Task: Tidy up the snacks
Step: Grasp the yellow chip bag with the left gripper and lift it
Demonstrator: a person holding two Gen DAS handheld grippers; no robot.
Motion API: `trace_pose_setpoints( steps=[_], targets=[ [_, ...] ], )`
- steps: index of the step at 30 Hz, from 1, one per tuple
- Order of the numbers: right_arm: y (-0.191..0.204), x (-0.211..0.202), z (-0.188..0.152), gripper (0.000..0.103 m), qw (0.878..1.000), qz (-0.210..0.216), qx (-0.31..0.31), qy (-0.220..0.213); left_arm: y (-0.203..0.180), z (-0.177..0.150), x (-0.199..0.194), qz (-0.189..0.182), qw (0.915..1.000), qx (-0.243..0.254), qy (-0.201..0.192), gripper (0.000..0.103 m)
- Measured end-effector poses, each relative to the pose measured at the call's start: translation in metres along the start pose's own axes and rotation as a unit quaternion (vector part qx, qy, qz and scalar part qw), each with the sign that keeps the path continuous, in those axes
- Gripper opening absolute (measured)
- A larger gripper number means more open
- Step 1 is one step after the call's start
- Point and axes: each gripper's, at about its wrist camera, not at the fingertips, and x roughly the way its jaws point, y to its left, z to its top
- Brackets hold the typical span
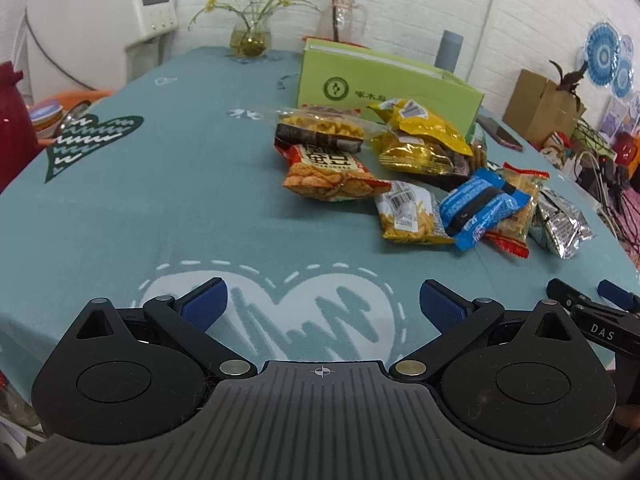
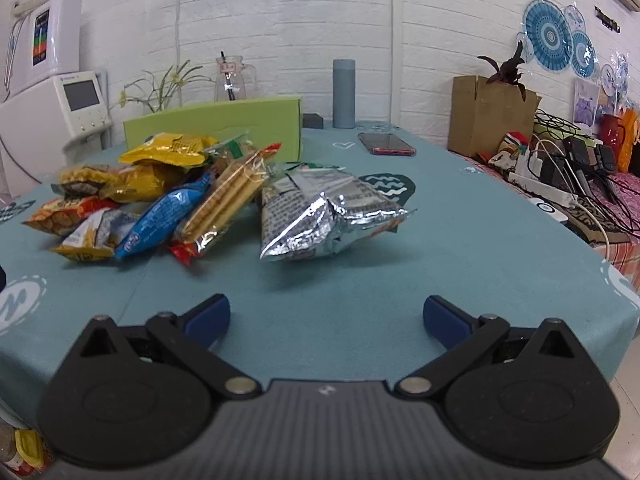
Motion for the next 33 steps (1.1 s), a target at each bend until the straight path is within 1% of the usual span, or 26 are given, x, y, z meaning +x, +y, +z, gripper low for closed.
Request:
trace_pose_setpoints(
  steps=[2, 4, 5, 7, 10, 12, 13, 15, 16, 17, 19, 21, 23, 26, 28, 29, 30, 31, 32, 33],
  targets=[
    [-0.004, -0.001, -0.001, 0.102, 1.000, 0.007, -0.006, -0.002, 0.008, 0.014, 0.004, 0.002, 1.0000, -0.005, 0.005, 0.092],
    [-0.003, -0.007, 0.008, 0.103, 0.999, 0.007, -0.003, 0.033, 0.019, 0.033, 0.007, -0.003, 0.9999, -0.017, 0.001, 0.092],
    [0.000, -0.015, 0.015, 0.103, 0.999, 0.035, -0.002, 0.039, 0.024, 0.044, 0.008, -0.010, 0.9997, -0.022, -0.004, 0.092],
    [0.019, -0.029, 0.033, 0.103, 0.994, 0.101, -0.033, 0.023, 0.035, 0.072, 0.011, -0.026, 0.9992, -0.024, -0.019, 0.092],
    [0.059, -0.023, 0.073, 0.103, 0.985, 0.152, -0.084, -0.008, 0.038, 0.116, 0.026, -0.041, 0.9987, -0.013, -0.027, 0.092],
    [0.080, -0.002, 0.099, 0.103, 0.979, 0.179, -0.099, -0.019, 0.032, 0.146, 0.037, -0.069, 0.9972, -0.001, -0.031, 0.092],
    [0.088, 0.012, 0.110, 0.103, 0.977, 0.182, -0.104, -0.021, 0.027, 0.158, 0.043, -0.089, 0.9957, 0.003, -0.028, 0.092],
    [0.100, 0.047, 0.131, 0.103, 0.977, 0.177, -0.116, -0.014, 0.011, 0.181, 0.060, -0.131, 0.9913, 0.007, -0.013, 0.092],
    [0.102, 0.062, 0.138, 0.103, 0.978, 0.175, -0.117, -0.006, 0.002, 0.191, 0.070, -0.158, 0.9874, 0.014, -0.004, 0.092],
    [0.103, 0.077, 0.144, 0.102, 0.977, 0.180, -0.111, 0.004, -0.006, 0.198, 0.080, -0.176, 0.9841, 0.022, 0.004, 0.092],
    [0.099, 0.104, 0.154, 0.102, 0.977, 0.192, -0.092, 0.029, -0.028, 0.209, 0.108, -0.203, 0.9773, 0.050, 0.038, 0.090],
    [0.096, 0.123, 0.160, 0.102, 0.976, 0.197, -0.078, 0.049, -0.041, 0.214, 0.136, -0.207, 0.9735, 0.060, 0.077, 0.083],
    [0.095, 0.137, 0.160, 0.102, 0.975, 0.199, -0.077, 0.066, -0.047, 0.213, 0.157, -0.215, 0.9693, 0.062, 0.103, 0.081],
    [0.095, 0.152, 0.159, 0.102, 0.969, 0.219, -0.069, 0.087, -0.050, 0.208, 0.175, -0.221, 0.9646, 0.066, 0.128, 0.079],
    [0.098, 0.159, 0.158, 0.102, 0.964, 0.237, -0.071, 0.100, -0.051, 0.202, 0.183, -0.223, 0.9615, 0.072, 0.143, 0.072],
    [0.100, 0.161, 0.156, 0.102, 0.959, 0.251, -0.070, 0.109, -0.051, 0.199, 0.186, -0.227, 0.9592, 0.075, 0.151, 0.059],
    [0.102, 0.163, 0.154, 0.100, 0.955, 0.262, -0.072, 0.117, -0.051, 0.194, 0.187, -0.224, 0.9590, 0.082, 0.153, 0.044],
    [0.105, 0.159, 0.152, 0.090, 0.956, 0.257, -0.084, 0.113, -0.050, 0.191, 0.184, -0.217, 0.9616, 0.087, 0.144, 0.038],
    [0.108, 0.153, 0.152, 0.078, 0.957, 0.251, -0.100, 0.106, -0.049, 0.191, 0.179, -0.213, 0.9637, 0.088, 0.136, 0.029],
    [0.110, 0.145, 0.154, 0.078, 0.956, 0.252, -0.112, 0.096, -0.047, 0.192, 0.172, -0.217, 0.9637, 0.086, 0.129, 0.025]
  ],
)
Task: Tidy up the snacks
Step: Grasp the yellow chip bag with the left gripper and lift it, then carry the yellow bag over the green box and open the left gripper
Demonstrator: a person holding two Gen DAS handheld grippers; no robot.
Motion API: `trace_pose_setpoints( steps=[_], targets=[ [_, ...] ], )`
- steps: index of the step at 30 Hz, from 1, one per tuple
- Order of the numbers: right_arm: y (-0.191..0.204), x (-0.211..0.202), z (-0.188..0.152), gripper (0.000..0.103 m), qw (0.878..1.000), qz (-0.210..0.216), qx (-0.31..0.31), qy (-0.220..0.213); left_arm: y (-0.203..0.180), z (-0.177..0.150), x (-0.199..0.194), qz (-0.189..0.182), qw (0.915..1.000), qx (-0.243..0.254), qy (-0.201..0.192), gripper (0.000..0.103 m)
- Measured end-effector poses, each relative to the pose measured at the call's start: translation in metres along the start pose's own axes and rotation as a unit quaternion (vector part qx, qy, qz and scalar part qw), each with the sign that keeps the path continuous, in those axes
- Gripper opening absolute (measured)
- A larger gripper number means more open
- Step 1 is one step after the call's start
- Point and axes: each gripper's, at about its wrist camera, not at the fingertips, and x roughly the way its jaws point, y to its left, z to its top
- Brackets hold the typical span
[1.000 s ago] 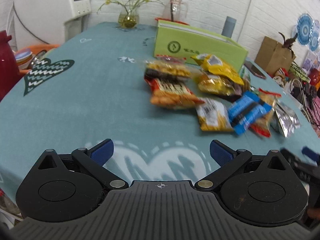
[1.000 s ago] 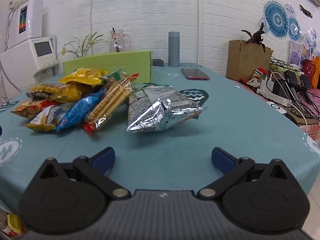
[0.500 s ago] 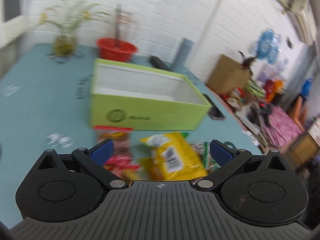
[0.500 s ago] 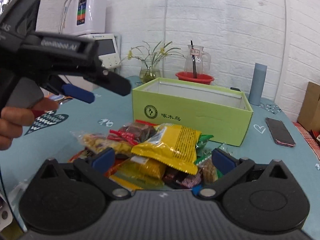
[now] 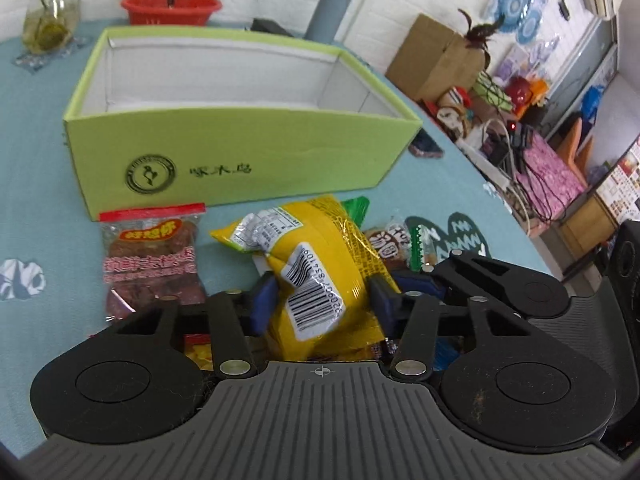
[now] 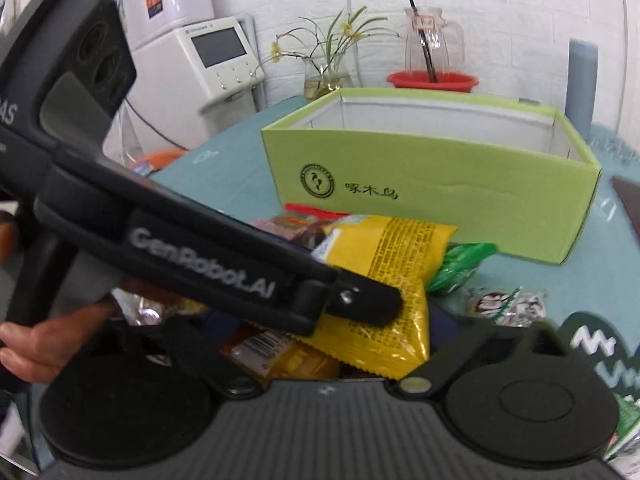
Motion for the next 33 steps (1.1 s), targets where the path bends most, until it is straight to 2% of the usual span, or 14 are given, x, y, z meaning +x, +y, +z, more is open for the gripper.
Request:
trace_pose_setpoints(
  steps=[5, 10, 15, 19, 20, 21, 22, 23, 27, 30, 33],
  targets=[
    [0.012, -0.019, 0.031, 0.078, 0.997, -0.017, -0.051, -0.052, -0.011, 0.028, -0.037, 0.003, 0.9981, 0.020, -0.059, 0.024],
    [0.001, 0.009, 0.091, 0.078, 0.995, -0.013, -0.060, -0.077, -0.004, 0.088, -0.044, 0.039, 0.9924, 0.040, -0.110, 0.025],
    [-0.019, 0.074, 0.129, 0.078, 0.998, 0.008, -0.036, -0.047, 0.033, 0.133, -0.011, 0.073, 0.9916, 0.030, -0.103, 0.026],
    [-0.027, 0.128, 0.137, 0.081, 0.999, 0.011, -0.038, -0.009, 0.061, 0.141, 0.021, 0.102, 0.9907, 0.028, -0.086, 0.026],
    [-0.027, 0.138, 0.137, 0.083, 0.999, 0.013, -0.042, -0.003, 0.066, 0.142, 0.026, 0.107, 0.9901, 0.031, -0.086, 0.030],
    [-0.029, 0.145, 0.136, 0.085, 0.999, 0.013, -0.043, 0.002, 0.070, 0.142, 0.031, 0.115, 0.9890, 0.034, -0.087, 0.042],
    [-0.030, 0.148, 0.135, 0.092, 0.999, 0.008, -0.044, 0.004, 0.072, 0.141, 0.033, 0.124, 0.9877, 0.034, -0.089, 0.048],
    [-0.032, 0.146, 0.133, 0.093, 0.999, 0.002, -0.047, 0.001, 0.073, 0.139, 0.029, 0.131, 0.9857, 0.033, -0.100, 0.056],
    [-0.037, 0.106, 0.126, 0.093, 0.998, -0.016, -0.037, -0.038, 0.062, 0.127, -0.017, 0.126, 0.9774, 0.038, -0.166, 0.074],
    [-0.030, 0.060, 0.109, 0.093, 0.997, -0.013, -0.025, -0.073, 0.048, 0.106, -0.057, 0.112, 0.9739, 0.037, -0.194, 0.079],
    [-0.012, 0.018, 0.075, 0.093, 0.996, -0.005, -0.013, -0.089, 0.038, 0.069, -0.089, 0.104, 0.9728, 0.025, -0.206, 0.083]
  ],
)
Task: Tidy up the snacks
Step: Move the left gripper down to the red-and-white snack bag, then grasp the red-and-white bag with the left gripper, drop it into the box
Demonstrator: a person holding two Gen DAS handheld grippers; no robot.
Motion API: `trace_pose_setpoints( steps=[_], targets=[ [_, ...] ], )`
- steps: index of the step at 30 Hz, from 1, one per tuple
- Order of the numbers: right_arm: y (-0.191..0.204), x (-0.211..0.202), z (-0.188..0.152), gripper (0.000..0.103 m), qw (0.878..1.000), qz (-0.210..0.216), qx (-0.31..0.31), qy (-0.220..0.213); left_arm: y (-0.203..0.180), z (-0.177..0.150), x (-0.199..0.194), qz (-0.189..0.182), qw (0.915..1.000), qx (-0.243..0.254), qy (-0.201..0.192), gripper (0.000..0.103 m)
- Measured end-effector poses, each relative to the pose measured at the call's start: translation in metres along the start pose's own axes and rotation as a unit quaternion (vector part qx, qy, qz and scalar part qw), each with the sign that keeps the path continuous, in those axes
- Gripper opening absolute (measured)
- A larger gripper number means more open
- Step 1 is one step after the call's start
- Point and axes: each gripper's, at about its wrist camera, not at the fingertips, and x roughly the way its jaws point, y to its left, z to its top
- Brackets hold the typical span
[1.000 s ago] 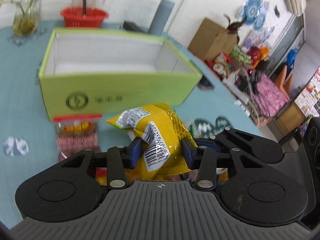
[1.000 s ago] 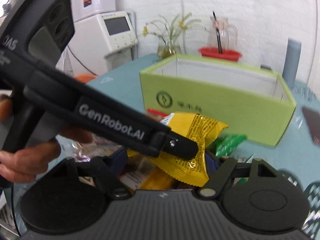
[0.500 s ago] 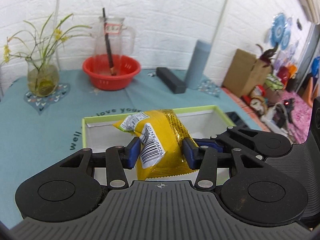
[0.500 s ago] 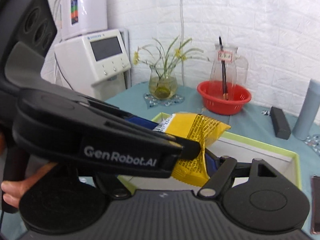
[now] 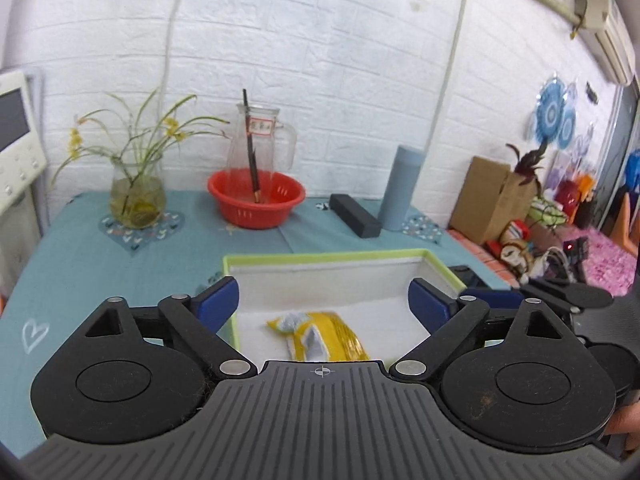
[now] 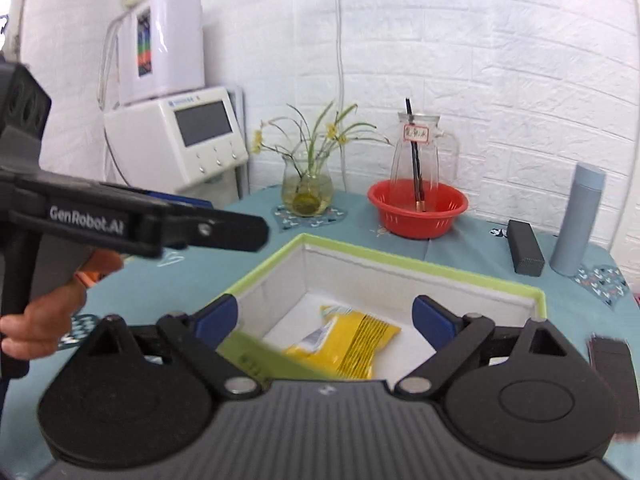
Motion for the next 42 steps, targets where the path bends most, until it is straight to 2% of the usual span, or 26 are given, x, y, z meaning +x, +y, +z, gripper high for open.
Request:
trace_pose_setpoints(
  steps=[3, 5, 7, 9, 12, 14, 16, 17, 20, 22, 25, 26, 28, 30, 32, 34, 38, 39, 40, 42],
  targets=[
    [0.030, -0.034, -0.035, 0.093, 1.000, 0.024, 0.017, 0.000, 0.005, -0.035, -0.035, 0.003, 0.9996, -0.027, 0.010, 0.085],
    [0.056, -0.047, -0.058, 0.093, 0.998, 0.057, 0.026, 0.012, 0.010, -0.061, -0.048, 0.011, 0.9989, -0.038, 0.026, 0.085],
    [0.083, -0.051, -0.076, 0.093, 0.995, 0.091, 0.024, 0.023, 0.016, -0.086, -0.054, 0.022, 0.9973, -0.049, 0.051, 0.085],
    [0.104, -0.049, -0.089, 0.093, 0.993, 0.106, 0.033, 0.036, 0.023, -0.103, -0.051, 0.023, 0.9938, -0.064, 0.088, 0.084],
    [0.113, -0.039, -0.099, 0.093, 0.992, 0.099, 0.065, 0.053, 0.034, -0.116, -0.042, 0.011, 0.9881, -0.083, 0.129, 0.081],
    [0.109, -0.032, -0.101, 0.093, 0.991, 0.078, 0.088, 0.063, 0.041, -0.118, -0.035, -0.011, 0.9854, -0.091, 0.143, 0.081],
    [0.102, -0.024, -0.100, 0.093, 0.987, 0.080, 0.115, 0.074, 0.047, -0.119, -0.025, -0.030, 0.9816, -0.102, 0.158, 0.078],
    [0.100, -0.019, -0.100, 0.093, 0.986, 0.085, 0.124, 0.076, 0.047, -0.119, -0.020, -0.038, 0.9806, -0.101, 0.163, 0.075],
    [0.100, -0.005, -0.094, 0.094, 0.985, 0.087, 0.123, 0.084, 0.045, -0.124, -0.004, -0.050, 0.9756, -0.100, 0.189, 0.052],
    [0.104, -0.001, -0.090, 0.094, 0.985, 0.085, 0.118, 0.088, 0.045, -0.128, -0.010, -0.039, 0.9793, -0.093, 0.175, 0.052],
    [0.114, 0.002, -0.088, 0.094, 0.985, 0.112, 0.102, 0.086, 0.048, -0.132, -0.033, -0.016, 0.9823, -0.097, 0.160, 0.049],
    [0.118, 0.002, -0.088, 0.094, 0.984, 0.122, 0.096, 0.086, 0.050, -0.134, -0.042, -0.015, 0.9830, -0.098, 0.154, 0.044],
    [0.125, 0.003, -0.090, 0.093, 0.984, 0.131, 0.081, 0.086, 0.052, -0.139, -0.058, -0.007, 0.9839, -0.102, 0.147, 0.046],
    [0.129, 0.004, -0.093, 0.093, 0.988, 0.112, 0.062, 0.086, 0.056, -0.141, -0.070, 0.014, 0.9850, -0.105, 0.136, 0.066],
    [0.130, 0.004, -0.096, 0.094, 0.991, 0.091, 0.048, 0.087, 0.060, -0.142, -0.079, 0.040, 0.9870, -0.106, 0.114, 0.075],
    [0.127, 0.008, -0.096, 0.093, 0.989, 0.099, 0.054, 0.093, 0.067, -0.141, -0.076, 0.034, 0.9858, -0.116, 0.116, 0.076],
    [0.125, 0.019, -0.095, 0.093, 0.986, 0.110, 0.061, 0.106, 0.075, -0.151, -0.055, -0.012, 0.9739, -0.160, 0.161, 0.072],
    [0.127, 0.019, -0.095, 0.091, 0.986, 0.117, 0.057, 0.108, 0.075, -0.154, -0.056, -0.017, 0.9745, -0.164, 0.152, 0.056],
    [0.130, 0.018, -0.094, 0.085, 0.986, 0.119, 0.050, 0.107, 0.076, -0.154, -0.058, -0.030, 0.9729, -0.173, 0.151, 0.047],
    [0.138, 0.010, -0.089, 0.082, 0.990, 0.104, 0.016, 0.091, 0.073, -0.147, -0.066, -0.017, 0.9735, -0.180, 0.140, 0.036]
  ],
)
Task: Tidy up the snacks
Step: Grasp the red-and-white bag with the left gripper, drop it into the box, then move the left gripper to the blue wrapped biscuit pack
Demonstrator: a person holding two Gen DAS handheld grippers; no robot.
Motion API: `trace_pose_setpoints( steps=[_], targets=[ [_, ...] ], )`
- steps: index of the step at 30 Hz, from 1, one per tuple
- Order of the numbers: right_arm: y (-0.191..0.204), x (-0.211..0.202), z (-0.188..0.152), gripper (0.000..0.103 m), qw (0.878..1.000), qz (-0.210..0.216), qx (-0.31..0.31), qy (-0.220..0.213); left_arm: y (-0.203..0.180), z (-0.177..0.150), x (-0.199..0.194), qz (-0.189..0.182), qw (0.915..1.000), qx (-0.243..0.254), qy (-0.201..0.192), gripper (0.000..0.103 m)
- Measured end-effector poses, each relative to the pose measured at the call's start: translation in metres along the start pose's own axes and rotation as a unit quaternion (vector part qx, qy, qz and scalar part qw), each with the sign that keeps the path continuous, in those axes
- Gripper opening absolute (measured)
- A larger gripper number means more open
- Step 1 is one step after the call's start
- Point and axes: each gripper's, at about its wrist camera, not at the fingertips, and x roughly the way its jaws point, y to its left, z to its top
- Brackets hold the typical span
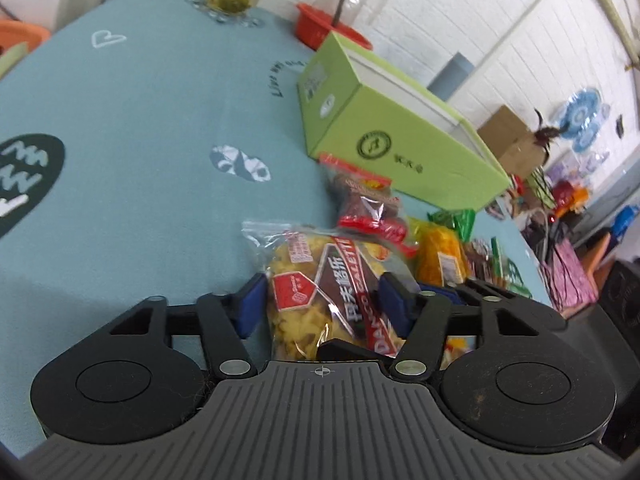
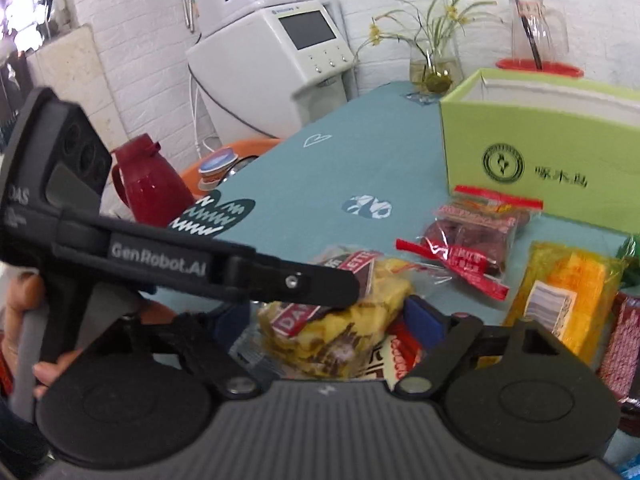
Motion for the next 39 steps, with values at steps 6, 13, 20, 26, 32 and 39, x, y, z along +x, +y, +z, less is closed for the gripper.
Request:
trace_pose_setpoints(
  steps=[6, 13, 20, 26, 32, 39],
  targets=[
    [-0.004, -0.030, 0.025, 0.086, 0.997, -0.021, -0.013, -0.070, -0.045, 0.034, -0.017, 0.000, 0.9979, 0.043, -0.049, 0.034],
    [-0.071, -0.048, 0.079, 0.088, 0.991, -0.088, -0.026, -0.098, -0.117, 0.107, 0.034, -0.032, 0.9944, 0.084, -0.056, 0.036],
    [-0.178, -0.024, 0.136, 0.087, 0.988, -0.148, -0.012, -0.052, -0.167, 0.173, 0.141, -0.043, 0.9933, 0.106, -0.016, 0.035],
    [-0.237, 0.019, 0.129, 0.090, 0.991, -0.129, 0.035, 0.002, -0.152, 0.179, 0.209, -0.016, 0.9943, 0.102, 0.024, 0.039],
    [-0.232, -0.026, 0.125, 0.094, 0.989, -0.140, 0.033, -0.046, -0.151, 0.175, 0.155, -0.016, 0.9929, 0.107, -0.050, 0.063],
    [-0.168, -0.135, 0.100, 0.094, 0.979, -0.146, 0.003, -0.141, -0.184, 0.123, 0.045, -0.055, 0.9784, 0.159, -0.120, 0.077]
  ],
)
